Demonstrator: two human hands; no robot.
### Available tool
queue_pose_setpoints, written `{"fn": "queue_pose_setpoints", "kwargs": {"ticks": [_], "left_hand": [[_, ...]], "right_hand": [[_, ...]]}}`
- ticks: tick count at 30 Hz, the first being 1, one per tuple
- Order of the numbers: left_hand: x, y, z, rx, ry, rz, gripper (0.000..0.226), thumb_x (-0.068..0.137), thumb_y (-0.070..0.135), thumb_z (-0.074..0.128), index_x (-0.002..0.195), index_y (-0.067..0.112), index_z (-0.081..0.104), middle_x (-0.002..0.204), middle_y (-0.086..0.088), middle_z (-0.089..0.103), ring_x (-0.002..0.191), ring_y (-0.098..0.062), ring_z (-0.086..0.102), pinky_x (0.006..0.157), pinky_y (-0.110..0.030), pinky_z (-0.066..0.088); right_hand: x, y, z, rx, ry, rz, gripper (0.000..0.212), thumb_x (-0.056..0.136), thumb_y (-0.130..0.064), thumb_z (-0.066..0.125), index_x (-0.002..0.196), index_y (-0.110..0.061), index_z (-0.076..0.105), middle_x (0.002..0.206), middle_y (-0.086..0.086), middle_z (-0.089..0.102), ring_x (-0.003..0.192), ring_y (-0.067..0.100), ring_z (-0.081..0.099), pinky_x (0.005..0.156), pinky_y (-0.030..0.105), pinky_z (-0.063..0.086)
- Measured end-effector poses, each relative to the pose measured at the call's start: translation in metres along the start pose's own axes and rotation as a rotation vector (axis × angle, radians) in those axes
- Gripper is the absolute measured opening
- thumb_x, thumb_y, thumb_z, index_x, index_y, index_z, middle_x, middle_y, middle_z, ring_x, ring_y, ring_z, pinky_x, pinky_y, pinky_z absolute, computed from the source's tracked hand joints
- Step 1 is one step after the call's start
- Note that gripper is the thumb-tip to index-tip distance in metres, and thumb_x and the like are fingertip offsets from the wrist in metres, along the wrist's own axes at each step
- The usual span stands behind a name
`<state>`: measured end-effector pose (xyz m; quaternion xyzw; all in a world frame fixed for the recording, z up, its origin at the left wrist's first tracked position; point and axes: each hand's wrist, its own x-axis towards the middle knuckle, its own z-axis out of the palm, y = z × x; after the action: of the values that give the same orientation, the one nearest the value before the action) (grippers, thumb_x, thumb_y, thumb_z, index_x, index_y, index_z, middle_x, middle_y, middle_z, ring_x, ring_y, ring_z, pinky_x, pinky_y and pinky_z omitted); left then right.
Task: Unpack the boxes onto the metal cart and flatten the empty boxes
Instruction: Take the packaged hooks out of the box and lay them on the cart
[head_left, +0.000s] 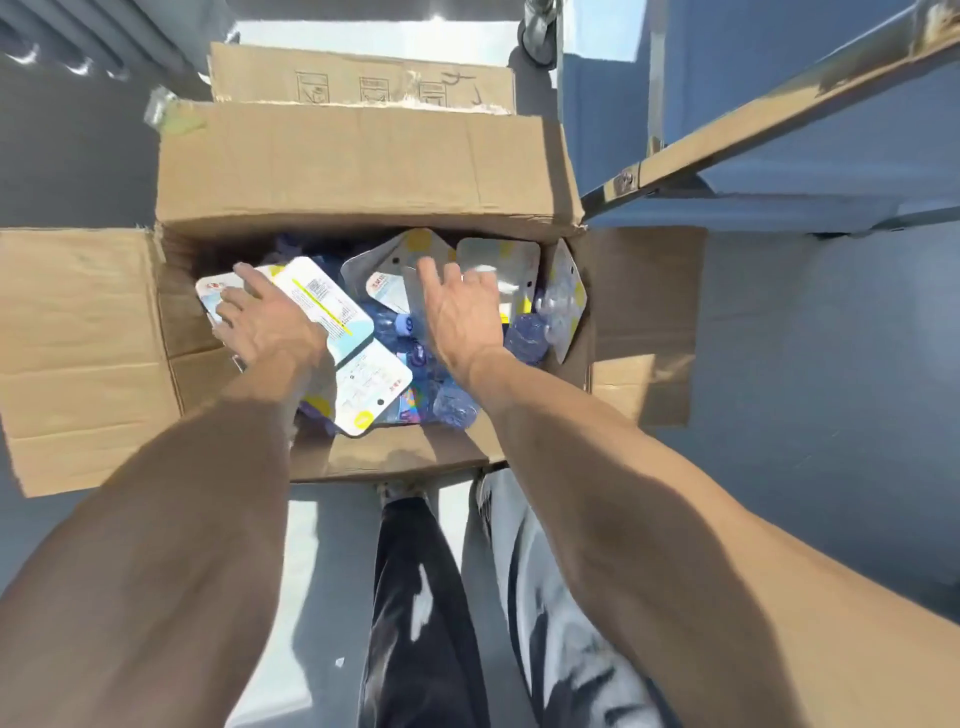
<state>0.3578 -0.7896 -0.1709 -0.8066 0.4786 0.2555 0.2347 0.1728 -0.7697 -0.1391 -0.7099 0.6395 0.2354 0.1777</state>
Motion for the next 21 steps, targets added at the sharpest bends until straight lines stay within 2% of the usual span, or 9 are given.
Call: {"fn": "queue_pose_setpoints", "kwargs": {"ticks": [2,5,7,8,11,13,17,19,21], "left_hand": [[-0.005,0.001,-0.007,-0.01,0.006,0.02,0.097,0.082,0.025,0.073,0.154,0.004,0.011,0.15,-0.027,0.029,0.136,-0.039,0.034,0.105,-0.048,0.032],[-0.017,0.003,-0.017,0.134,0.126,0.074,0.055,0.082,0.027,0.066,0.132,0.011,0.049,0.135,-0.021,0.046,0.127,-0.036,0.039,0.099,-0.044,0.032],[-0.028,0.005,-0.019,0.151,0.136,0.134,0.034,0.084,0.031,0.059,0.113,0.013,0.063,0.122,-0.018,0.055,0.12,-0.035,0.043,0.095,-0.042,0.032],[-0.034,0.007,-0.017,0.108,0.106,0.159,0.036,0.086,0.036,0.054,0.108,0.011,0.067,0.117,-0.018,0.058,0.115,-0.035,0.047,0.093,-0.042,0.034],[-0.055,0.011,-0.004,-0.175,-0.118,0.079,0.057,0.092,0.049,0.039,0.111,0.003,0.067,0.116,-0.023,0.064,0.109,-0.04,0.057,0.091,-0.042,0.042],[-0.062,0.01,0.007,-0.281,-0.182,-0.025,0.052,0.098,0.039,0.037,0.122,0.0,0.063,0.126,-0.024,0.061,0.118,-0.04,0.055,0.097,-0.041,0.041],[-0.068,0.008,0.024,-0.251,-0.227,-0.103,0.04,0.094,0.019,0.05,0.131,0.006,0.052,0.134,-0.021,0.053,0.126,-0.038,0.049,0.1,-0.041,0.041],[-0.068,0.009,0.033,-0.253,-0.282,-0.065,0.048,0.093,0.02,0.046,0.14,0.013,0.045,0.141,-0.02,0.044,0.132,-0.038,0.041,0.103,-0.044,0.037],[-0.065,0.007,0.041,-0.286,-0.34,-0.036,0.05,0.093,0.02,0.043,0.144,0.018,0.045,0.145,-0.018,0.044,0.132,-0.037,0.042,0.104,-0.042,0.037]], "right_hand": [[-0.006,-0.009,-0.003,0.035,0.023,0.025,0.038,0.09,-0.038,0.053,0.119,-0.015,0.046,0.103,0.005,0.06,0.09,0.026,0.059,0.081,0.04,0.034],[-0.018,-0.028,-0.002,0.148,-0.051,0.078,0.051,0.099,-0.054,0.027,0.094,-0.018,0.062,0.081,0.004,0.057,0.077,0.025,0.056,0.094,0.046,0.032],[-0.035,-0.04,0.014,0.211,-0.102,0.12,0.054,0.102,-0.047,0.024,0.095,-0.018,0.068,0.088,0.004,0.064,0.089,0.027,0.06,0.094,0.046,0.033],[-0.043,-0.043,0.025,0.268,-0.155,0.154,0.047,0.103,-0.041,0.026,0.105,-0.017,0.067,0.1,0.007,0.066,0.098,0.03,0.06,0.093,0.044,0.036],[-0.062,-0.043,0.052,0.493,-0.412,0.301,0.036,0.102,-0.029,0.036,0.121,-0.008,0.059,0.123,0.016,0.059,0.115,0.035,0.056,0.094,0.041,0.043],[-0.071,-0.039,0.063,0.59,-0.475,0.369,0.031,0.1,-0.022,0.041,0.122,-0.005,0.056,0.124,0.017,0.058,0.116,0.035,0.055,0.092,0.039,0.045],[-0.07,-0.031,0.079,0.714,-0.348,0.6,0.043,0.092,-0.014,0.047,0.134,-0.014,0.039,0.119,0.015,0.059,0.11,0.035,0.058,0.085,0.037,0.046],[-0.064,-0.027,0.082,0.712,-0.276,0.603,0.051,0.093,-0.015,0.046,0.143,-0.023,0.034,0.122,0.015,0.055,0.108,0.035,0.058,0.083,0.037,0.045],[-0.058,-0.026,0.085,0.733,-0.256,0.566,0.045,0.095,-0.015,0.045,0.14,-0.02,0.041,0.124,0.016,0.052,0.111,0.036,0.055,0.085,0.037,0.044]]}}
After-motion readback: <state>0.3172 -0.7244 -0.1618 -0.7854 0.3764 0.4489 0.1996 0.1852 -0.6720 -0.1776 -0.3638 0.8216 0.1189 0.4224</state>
